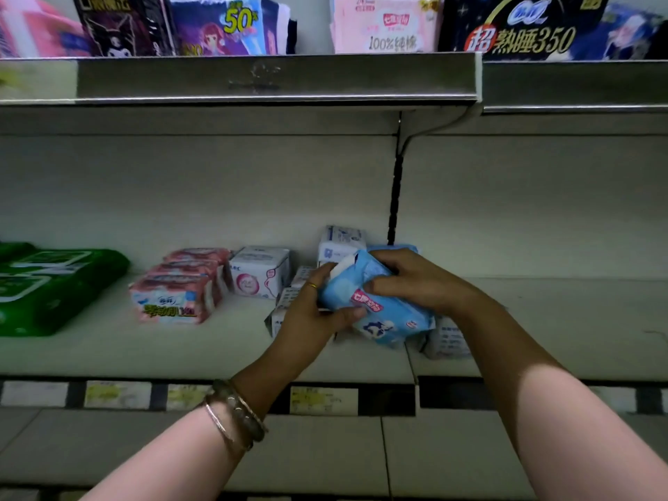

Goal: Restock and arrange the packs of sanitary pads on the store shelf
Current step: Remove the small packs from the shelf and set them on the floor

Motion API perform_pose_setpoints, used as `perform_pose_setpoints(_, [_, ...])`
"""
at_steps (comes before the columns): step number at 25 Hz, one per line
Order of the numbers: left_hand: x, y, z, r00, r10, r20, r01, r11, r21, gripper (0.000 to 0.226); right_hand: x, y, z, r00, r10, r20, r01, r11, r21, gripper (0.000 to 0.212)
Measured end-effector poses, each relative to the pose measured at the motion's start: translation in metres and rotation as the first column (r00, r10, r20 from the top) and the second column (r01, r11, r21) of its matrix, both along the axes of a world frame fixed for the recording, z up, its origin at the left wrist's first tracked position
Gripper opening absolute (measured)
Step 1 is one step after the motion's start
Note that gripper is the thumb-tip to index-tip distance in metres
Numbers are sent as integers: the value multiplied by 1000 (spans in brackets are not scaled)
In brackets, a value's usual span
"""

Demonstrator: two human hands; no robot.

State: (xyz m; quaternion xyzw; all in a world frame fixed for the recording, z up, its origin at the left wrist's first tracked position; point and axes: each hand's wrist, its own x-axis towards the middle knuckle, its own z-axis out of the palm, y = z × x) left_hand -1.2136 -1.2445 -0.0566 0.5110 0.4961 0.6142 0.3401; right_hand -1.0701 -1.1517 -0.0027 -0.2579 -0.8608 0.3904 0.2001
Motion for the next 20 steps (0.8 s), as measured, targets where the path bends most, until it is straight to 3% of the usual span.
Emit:
perform_pose_setpoints(4, [7,-22,-5,990,65,124,-61,997,-36,45,3,-13,-4,998,6,-69,-5,1000,21,20])
perform_pose_setpoints(10, [10,-51,-17,920,182,348,-133,978,-160,32,14,-34,-18,983,-43,-180,29,996,-82,10])
perform_pose_setpoints(14, [12,-64,-12,890,205,407,-142,973,-181,24,21,-50,-21,965,-123,-230,88,984,-158,16])
perform_pose_setpoints(20, [15,-99,-7,886,150,438,-93,984,-150,24,25,-87,-13,942,-210,-262,154,963,-220,5])
